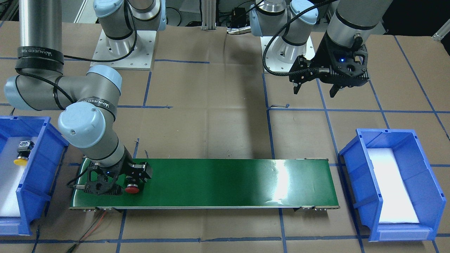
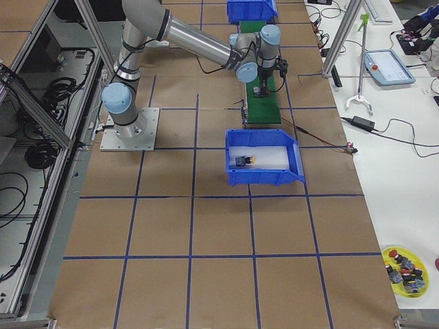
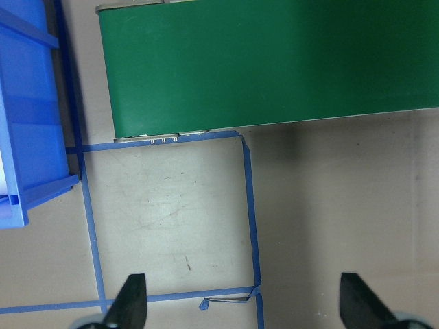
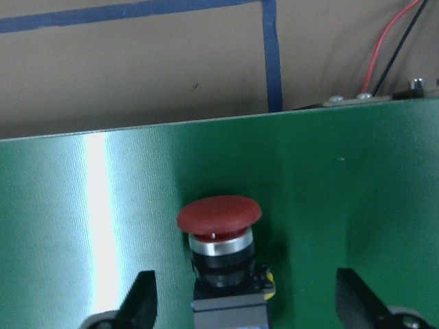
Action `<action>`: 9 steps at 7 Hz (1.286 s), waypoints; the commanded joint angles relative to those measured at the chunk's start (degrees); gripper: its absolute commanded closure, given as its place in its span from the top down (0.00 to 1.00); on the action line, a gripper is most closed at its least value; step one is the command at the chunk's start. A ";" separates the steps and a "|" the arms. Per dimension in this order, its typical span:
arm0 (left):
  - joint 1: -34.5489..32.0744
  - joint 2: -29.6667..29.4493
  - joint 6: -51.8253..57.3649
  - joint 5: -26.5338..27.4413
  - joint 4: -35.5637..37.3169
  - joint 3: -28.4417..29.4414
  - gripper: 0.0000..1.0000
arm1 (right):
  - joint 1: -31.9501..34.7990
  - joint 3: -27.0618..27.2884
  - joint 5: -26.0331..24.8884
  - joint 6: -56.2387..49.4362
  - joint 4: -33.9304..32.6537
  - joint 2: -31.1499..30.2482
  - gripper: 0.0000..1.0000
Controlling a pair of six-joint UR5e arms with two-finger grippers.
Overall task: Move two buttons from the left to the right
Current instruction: 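Lower the right gripper and grasp the red button on the belt, then carry the red button into the blue bin beside the yellow one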
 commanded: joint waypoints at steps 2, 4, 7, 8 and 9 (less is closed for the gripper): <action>0.00 0.00 0.00 -0.01 0.00 0.00 1.00 | -0.17 0.13 -0.52 -1.28 0.67 -0.16 0.04; 0.00 0.00 0.00 -0.01 0.00 0.00 1.00 | -0.87 -0.58 -7.08 -1.98 0.93 -1.99 0.03; 0.00 0.00 0.00 -0.01 0.00 0.00 1.00 | -7.44 -3.37 -2.75 -5.56 5.14 -8.85 0.03; 0.00 0.00 0.00 -0.01 0.00 0.00 1.00 | -10.69 -6.96 -1.76 -10.72 10.02 -8.78 0.03; 0.00 0.00 0.00 -0.01 0.00 0.00 1.00 | -15.07 -11.60 -1.58 -17.04 15.81 -7.99 0.03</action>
